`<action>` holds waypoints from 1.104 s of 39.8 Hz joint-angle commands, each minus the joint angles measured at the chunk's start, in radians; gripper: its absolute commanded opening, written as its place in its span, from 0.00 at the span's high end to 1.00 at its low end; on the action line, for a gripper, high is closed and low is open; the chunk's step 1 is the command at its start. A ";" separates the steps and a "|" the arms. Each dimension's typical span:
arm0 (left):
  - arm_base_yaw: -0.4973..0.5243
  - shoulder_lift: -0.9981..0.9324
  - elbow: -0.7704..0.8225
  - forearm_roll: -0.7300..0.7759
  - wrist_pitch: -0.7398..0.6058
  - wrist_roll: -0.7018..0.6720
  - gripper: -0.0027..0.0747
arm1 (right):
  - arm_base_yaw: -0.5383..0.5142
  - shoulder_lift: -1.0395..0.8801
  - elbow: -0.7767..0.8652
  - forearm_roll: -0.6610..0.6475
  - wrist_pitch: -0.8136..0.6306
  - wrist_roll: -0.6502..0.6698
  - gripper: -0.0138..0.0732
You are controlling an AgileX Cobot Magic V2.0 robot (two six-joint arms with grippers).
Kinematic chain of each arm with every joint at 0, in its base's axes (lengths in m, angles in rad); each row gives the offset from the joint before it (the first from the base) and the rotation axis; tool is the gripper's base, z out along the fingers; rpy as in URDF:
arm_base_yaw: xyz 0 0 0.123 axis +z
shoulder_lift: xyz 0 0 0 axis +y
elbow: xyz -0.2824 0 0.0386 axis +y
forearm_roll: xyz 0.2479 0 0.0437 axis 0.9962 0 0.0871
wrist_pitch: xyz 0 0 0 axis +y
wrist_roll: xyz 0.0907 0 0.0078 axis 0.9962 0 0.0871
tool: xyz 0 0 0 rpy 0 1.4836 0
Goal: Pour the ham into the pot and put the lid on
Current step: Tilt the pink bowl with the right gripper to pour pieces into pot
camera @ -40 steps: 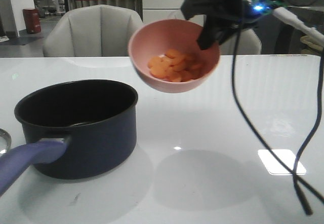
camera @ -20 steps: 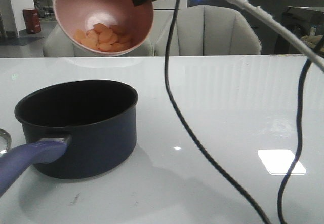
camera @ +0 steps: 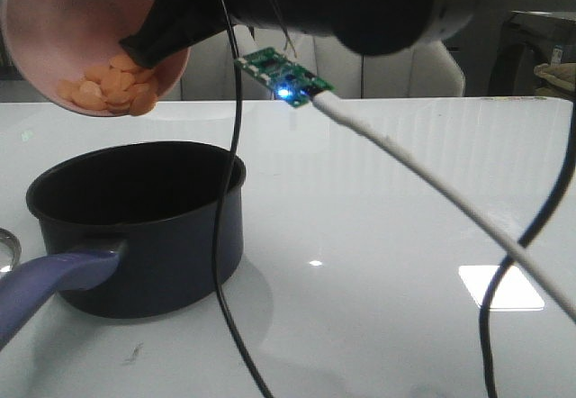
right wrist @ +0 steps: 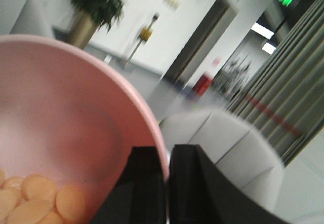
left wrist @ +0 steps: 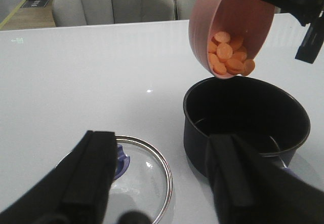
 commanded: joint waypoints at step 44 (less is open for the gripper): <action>-0.008 0.012 -0.026 -0.004 -0.070 -0.004 0.41 | 0.010 0.017 -0.093 0.273 -0.309 0.111 0.68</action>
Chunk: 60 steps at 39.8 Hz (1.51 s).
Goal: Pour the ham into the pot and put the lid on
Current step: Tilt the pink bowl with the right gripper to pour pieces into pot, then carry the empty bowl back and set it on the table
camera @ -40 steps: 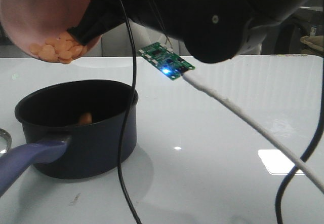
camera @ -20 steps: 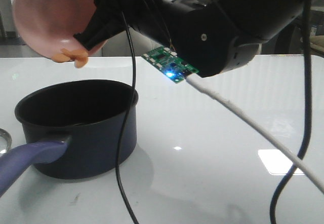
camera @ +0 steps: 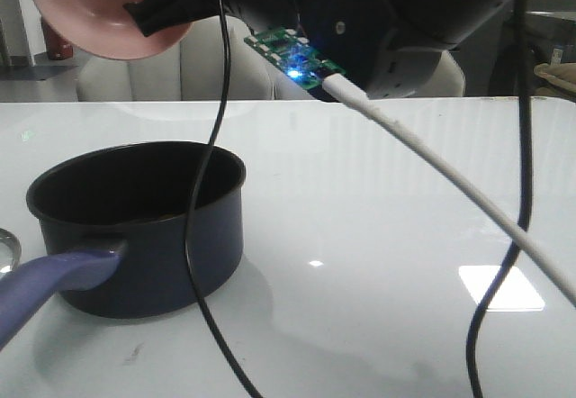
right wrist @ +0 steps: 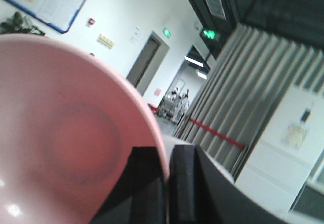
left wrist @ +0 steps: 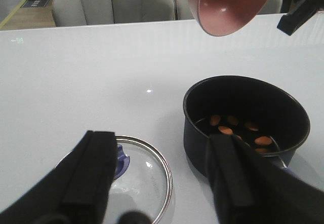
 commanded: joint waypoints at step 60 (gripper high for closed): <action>-0.008 0.012 -0.026 -0.004 -0.070 -0.004 0.41 | -0.607 -0.398 -0.035 0.282 1.717 0.236 0.68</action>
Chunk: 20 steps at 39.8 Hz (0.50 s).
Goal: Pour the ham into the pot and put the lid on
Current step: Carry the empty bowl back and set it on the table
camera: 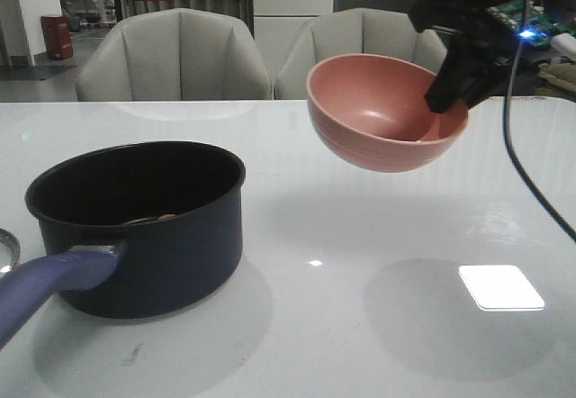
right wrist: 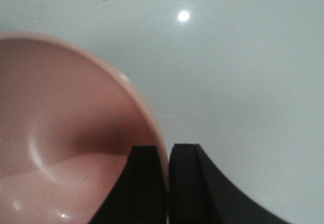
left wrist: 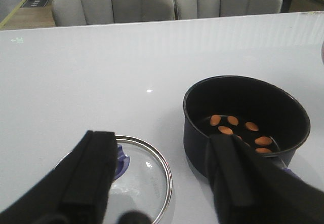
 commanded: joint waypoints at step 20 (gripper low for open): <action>-0.008 0.012 -0.026 -0.004 -0.070 -0.004 0.41 | -0.110 0.087 -0.035 -0.090 0.141 0.002 0.68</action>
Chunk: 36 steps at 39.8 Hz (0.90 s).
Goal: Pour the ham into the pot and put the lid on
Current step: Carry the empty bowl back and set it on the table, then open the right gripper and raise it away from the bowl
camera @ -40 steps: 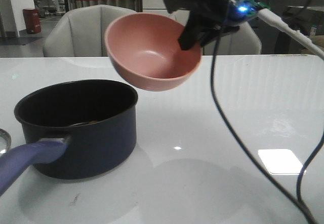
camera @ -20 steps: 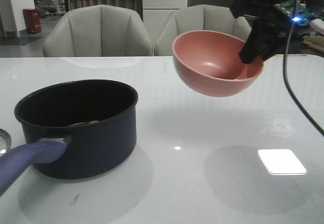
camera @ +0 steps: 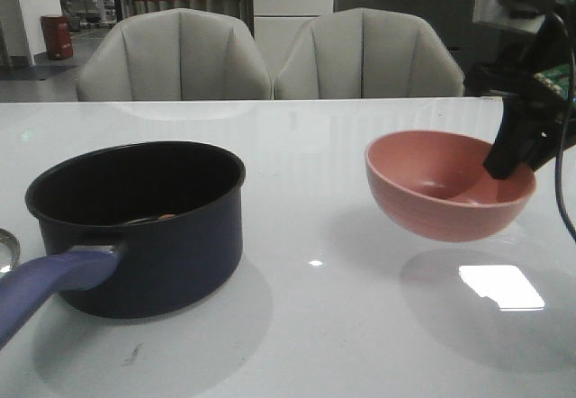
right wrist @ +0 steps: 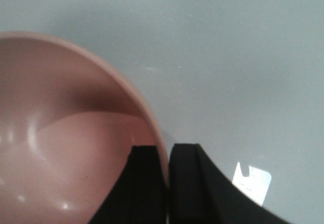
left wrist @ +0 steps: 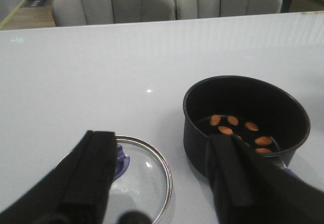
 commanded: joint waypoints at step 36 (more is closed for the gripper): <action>-0.008 0.012 -0.026 -0.004 -0.070 -0.004 0.41 | -0.007 -0.323 0.169 -0.053 -0.254 -0.012 0.35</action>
